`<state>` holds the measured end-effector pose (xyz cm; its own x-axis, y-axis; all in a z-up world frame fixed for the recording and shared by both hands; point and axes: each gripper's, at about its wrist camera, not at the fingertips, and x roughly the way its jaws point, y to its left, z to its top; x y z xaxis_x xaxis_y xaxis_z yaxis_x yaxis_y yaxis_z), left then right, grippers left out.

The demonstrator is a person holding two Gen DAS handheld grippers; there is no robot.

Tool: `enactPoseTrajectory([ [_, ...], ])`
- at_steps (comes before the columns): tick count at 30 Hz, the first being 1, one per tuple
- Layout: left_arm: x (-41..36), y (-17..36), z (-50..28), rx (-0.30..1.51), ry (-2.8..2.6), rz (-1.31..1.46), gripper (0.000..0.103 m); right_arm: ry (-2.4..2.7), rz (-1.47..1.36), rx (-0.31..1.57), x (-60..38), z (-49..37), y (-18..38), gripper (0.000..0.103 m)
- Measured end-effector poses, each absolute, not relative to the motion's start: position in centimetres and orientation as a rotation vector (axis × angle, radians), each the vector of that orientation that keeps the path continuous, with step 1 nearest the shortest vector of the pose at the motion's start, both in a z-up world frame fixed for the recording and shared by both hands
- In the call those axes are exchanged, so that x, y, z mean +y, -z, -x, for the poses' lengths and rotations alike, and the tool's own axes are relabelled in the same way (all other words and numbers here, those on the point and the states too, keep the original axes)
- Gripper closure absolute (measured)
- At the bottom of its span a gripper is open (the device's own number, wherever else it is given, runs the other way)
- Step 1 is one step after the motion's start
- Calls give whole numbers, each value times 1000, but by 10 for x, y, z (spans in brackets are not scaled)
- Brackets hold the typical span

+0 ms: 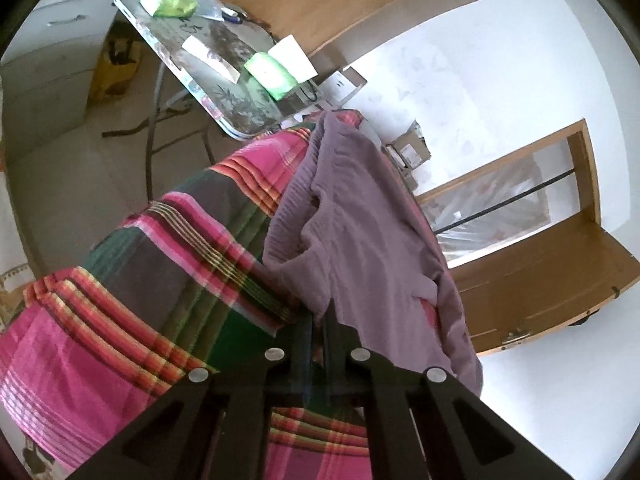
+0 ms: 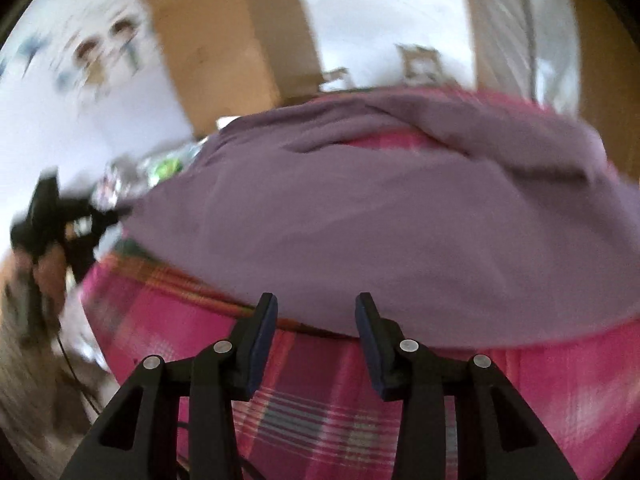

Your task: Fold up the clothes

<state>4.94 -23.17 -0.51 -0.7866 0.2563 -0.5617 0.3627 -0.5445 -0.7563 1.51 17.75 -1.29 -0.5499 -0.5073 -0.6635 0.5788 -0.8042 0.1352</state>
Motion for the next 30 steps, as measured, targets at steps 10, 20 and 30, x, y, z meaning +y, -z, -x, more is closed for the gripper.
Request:
enactPoseTrajectory([
  [10, -234, -1, -54, 1511, 2514, -958, 99, 2295, -837, 598, 110, -20, 27, 51],
  [20, -236, 3, -59, 1522, 2498, -953, 100, 2345, -866, 711, 101, -10, 35, 98],
  [30, -245, 3, -81, 1494, 2485, -916, 100, 2339, -701, 727, 105, -50, 2, 101],
])
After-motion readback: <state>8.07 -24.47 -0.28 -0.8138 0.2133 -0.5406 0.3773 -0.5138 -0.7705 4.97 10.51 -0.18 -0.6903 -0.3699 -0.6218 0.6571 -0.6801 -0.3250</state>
